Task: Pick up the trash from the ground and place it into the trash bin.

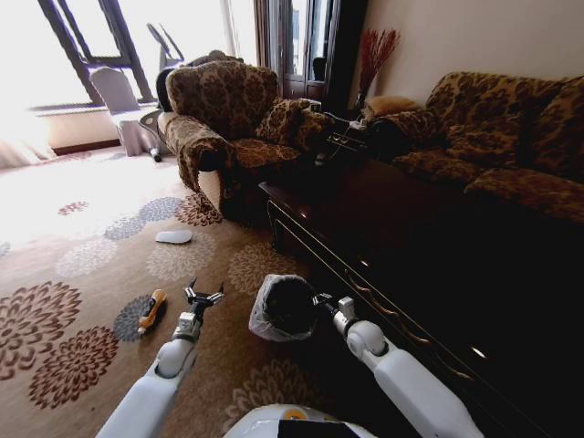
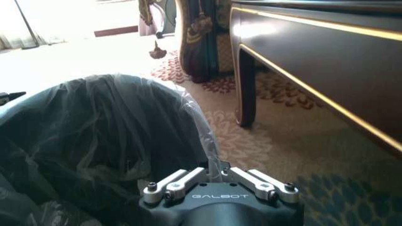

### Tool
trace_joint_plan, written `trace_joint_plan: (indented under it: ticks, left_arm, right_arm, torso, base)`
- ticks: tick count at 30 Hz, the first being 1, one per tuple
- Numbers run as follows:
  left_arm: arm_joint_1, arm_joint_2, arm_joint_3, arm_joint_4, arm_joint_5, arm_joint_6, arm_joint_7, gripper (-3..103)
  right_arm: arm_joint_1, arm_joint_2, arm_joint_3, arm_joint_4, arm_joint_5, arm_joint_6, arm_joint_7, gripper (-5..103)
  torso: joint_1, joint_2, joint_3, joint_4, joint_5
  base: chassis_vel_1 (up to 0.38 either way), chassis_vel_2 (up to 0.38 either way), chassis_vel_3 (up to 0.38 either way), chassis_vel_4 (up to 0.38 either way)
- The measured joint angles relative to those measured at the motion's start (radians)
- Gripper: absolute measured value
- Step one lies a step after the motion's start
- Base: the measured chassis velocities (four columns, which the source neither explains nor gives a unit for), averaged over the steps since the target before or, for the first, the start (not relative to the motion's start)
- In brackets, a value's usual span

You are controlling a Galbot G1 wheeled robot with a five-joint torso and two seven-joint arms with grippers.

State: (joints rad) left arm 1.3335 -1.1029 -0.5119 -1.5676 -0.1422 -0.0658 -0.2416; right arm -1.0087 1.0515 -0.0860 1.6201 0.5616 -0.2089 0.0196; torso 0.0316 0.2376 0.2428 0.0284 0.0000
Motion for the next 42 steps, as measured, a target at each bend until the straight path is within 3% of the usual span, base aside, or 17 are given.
trace_joint_plan:
  ticks: [3,6,8,9,11,19,24,26,28,35,42]
  left_arm:
    - [0.0,0.006,-0.014,0.018,-0.011,0.027,-0.015,100]
    - [0.0,0.009,-0.024,0.036,-0.033,0.102,-0.035,100]
    - [0.002,0.013,-0.026,0.045,-0.087,0.158,-0.04,100]
    - [0.002,0.013,-0.026,0.045,-0.087,0.158,-0.04,100]
    - [0.001,0.021,-0.025,0.057,-0.169,0.204,-0.046,100]
    - [-0.047,0.043,-0.004,0.105,-0.298,0.262,-0.047,100]
    - [-0.105,0.06,0.021,0.192,-0.396,0.315,-0.003,100]
    - [-0.132,0.063,0.034,0.242,-0.443,0.359,0.056,100]
    - [-0.154,0.052,0.049,0.299,-0.416,0.361,0.123,100]
    - [-0.223,0.007,0.072,0.415,-0.37,0.383,0.207,100]
    - [-0.347,-0.05,0.096,0.635,-0.256,0.274,0.233,100]
  right_arm:
    - [-0.009,0.0,0.005,0.005,-0.004,0.0,0.0,1]
    - [-0.024,-0.003,0.01,0.017,-0.006,0.0,0.001,1]
    - [-0.032,-0.003,0.012,0.021,-0.009,0.0,0.001,1]
    - [-0.032,-0.003,0.012,0.021,-0.009,0.0,0.001,1]
    - [-0.041,-0.002,0.019,0.027,-0.012,0.003,0.001,1]
    - [-0.047,0.002,0.031,0.031,-0.021,0.017,0.0,1]
    - [-0.054,0.003,0.04,0.04,-0.028,0.024,-0.002,1]
    - [-0.057,0.001,0.046,0.043,-0.03,0.027,-0.005,1]
    - [-0.058,0.0,0.053,0.044,-0.034,0.032,-0.008,1]
    - [-0.067,-0.013,0.067,0.043,-0.036,0.034,-0.009,1]
    - [-0.076,-0.019,0.074,0.039,-0.035,0.044,-0.01,1]
  torso:
    - [0.0,0.0,0.0,0.0,-0.0001]
    - [0.0,0.0,0.0,-0.0002,-0.0002]
    - [0.0,0.0,0.0,-0.0001,0.0002]
    - [0.0,0.0,0.0,-0.0001,0.0002]
    - [0.0,0.0,0.0,0.0001,-0.0004]
    - [0.0,0.0,0.0,0.0001,0.0003]
    - [0.0,0.0,0.0,0.0005,-0.0006]
    - [0.0,0.0,0.0,0.0005,-0.0003]
    - [0.0,0.0,0.0,0.0009,0.0]
    - [0.0,0.0,0.0,-0.0011,-0.0003]
    - [0.0,0.0,0.0,0.0004,-0.0004]
  base:
    - [0.144,0.156,-0.161,-0.165]
    - [0.202,0.202,-0.213,-0.216]
    - [0.25,0.251,-0.235,-0.25]
    - [0.25,0.254,-0.247,-0.25]
    - [0.285,0.268,-0.254,-0.242]
    - [0.33,0.304,-0.301,-0.305]
    - [0.281,0.27,-0.277,-0.267]
    - [0.153,0.181,-0.134,-0.125]
    - [0.065,0.051,-0.044,-0.04]
    - [-0.054,-0.044,0.035,0.015]
    - [-0.01,-0.006,0.001,0.001]
